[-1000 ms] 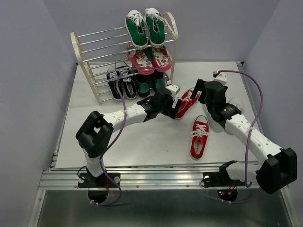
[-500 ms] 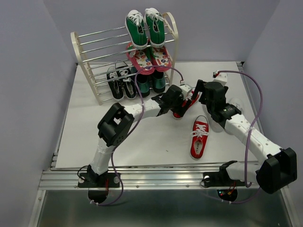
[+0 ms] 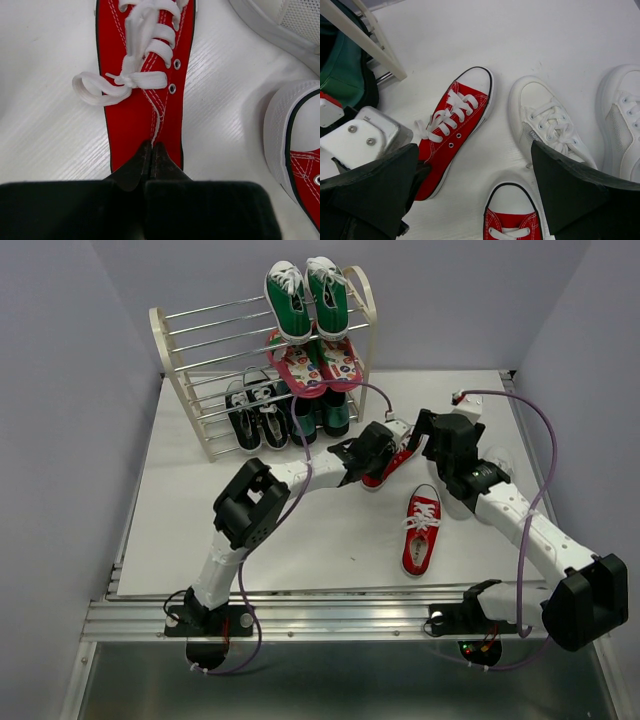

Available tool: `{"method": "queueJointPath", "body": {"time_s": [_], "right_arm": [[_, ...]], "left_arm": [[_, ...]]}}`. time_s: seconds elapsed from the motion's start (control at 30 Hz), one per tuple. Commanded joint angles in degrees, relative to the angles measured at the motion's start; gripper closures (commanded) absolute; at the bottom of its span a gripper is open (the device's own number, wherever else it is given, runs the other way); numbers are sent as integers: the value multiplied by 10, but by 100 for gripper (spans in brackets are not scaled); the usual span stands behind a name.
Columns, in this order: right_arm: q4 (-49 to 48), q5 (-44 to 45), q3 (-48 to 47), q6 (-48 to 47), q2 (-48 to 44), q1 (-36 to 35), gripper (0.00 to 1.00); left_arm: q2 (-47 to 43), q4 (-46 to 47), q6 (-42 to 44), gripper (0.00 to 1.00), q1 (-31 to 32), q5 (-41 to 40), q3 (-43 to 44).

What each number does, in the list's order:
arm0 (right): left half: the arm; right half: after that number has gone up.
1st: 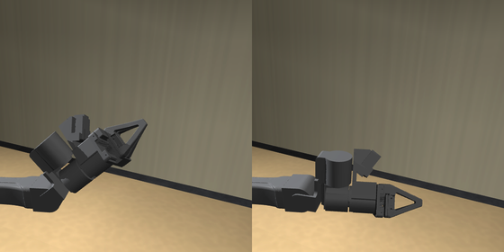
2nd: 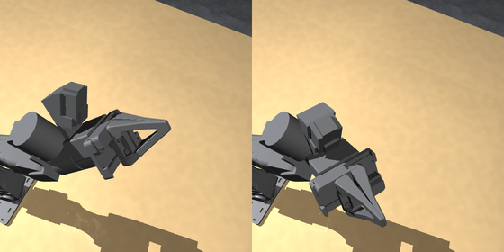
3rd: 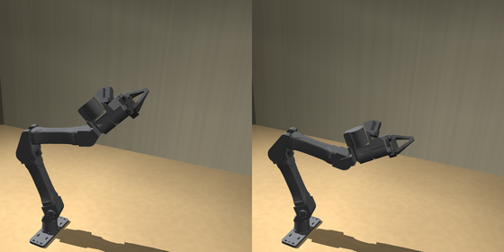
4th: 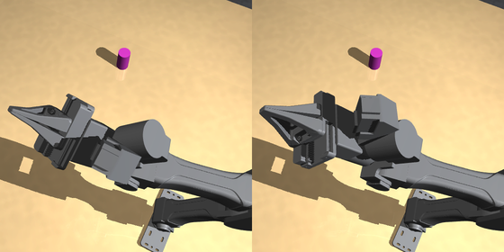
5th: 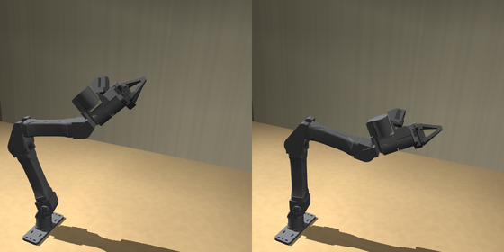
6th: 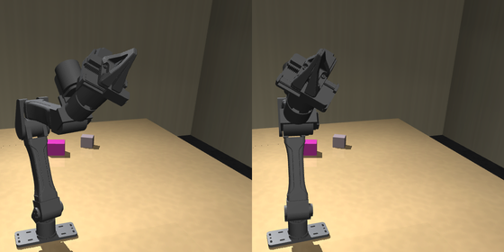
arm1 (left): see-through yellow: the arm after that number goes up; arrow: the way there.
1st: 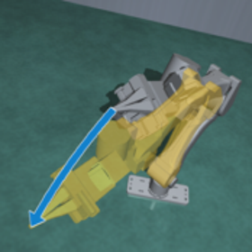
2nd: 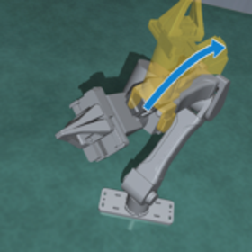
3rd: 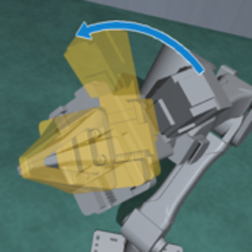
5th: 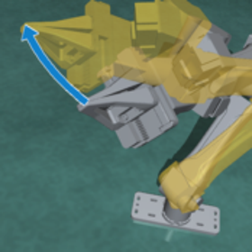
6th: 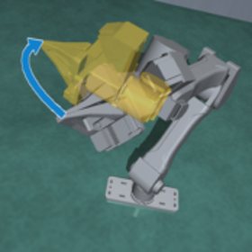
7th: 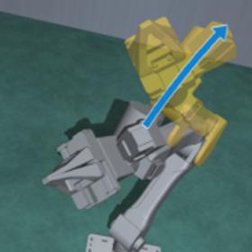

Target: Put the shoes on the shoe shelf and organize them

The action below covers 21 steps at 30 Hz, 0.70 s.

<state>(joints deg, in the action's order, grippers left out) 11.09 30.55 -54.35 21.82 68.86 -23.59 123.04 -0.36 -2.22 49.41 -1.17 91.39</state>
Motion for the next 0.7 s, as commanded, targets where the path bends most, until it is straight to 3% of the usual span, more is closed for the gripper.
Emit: {"method": "queueJointPath", "body": {"time_s": [0.0, 0.27, 0.43, 0.57, 0.67], "right_arm": [[-10, 21, 10, -7, -26, 1, 0], [-11, 39, 16, -4, -37, 1, 0], [-11, 41, 14, -3, -28, 1, 0], [-11, 38, 10, -4, -18, 1, 0], [-10, 39, 7, -4, -14, 1, 0]], "left_arm": [[-105, -3, -27, 100, 2, -73, -27], [-332, 5, -108, 100, 53, -175, -162], [-465, -66, -160, 100, 61, -230, -234], [-520, -147, -182, 100, 61, -284, -230], [-541, -232, -223, 100, 61, -369, -208]]}}
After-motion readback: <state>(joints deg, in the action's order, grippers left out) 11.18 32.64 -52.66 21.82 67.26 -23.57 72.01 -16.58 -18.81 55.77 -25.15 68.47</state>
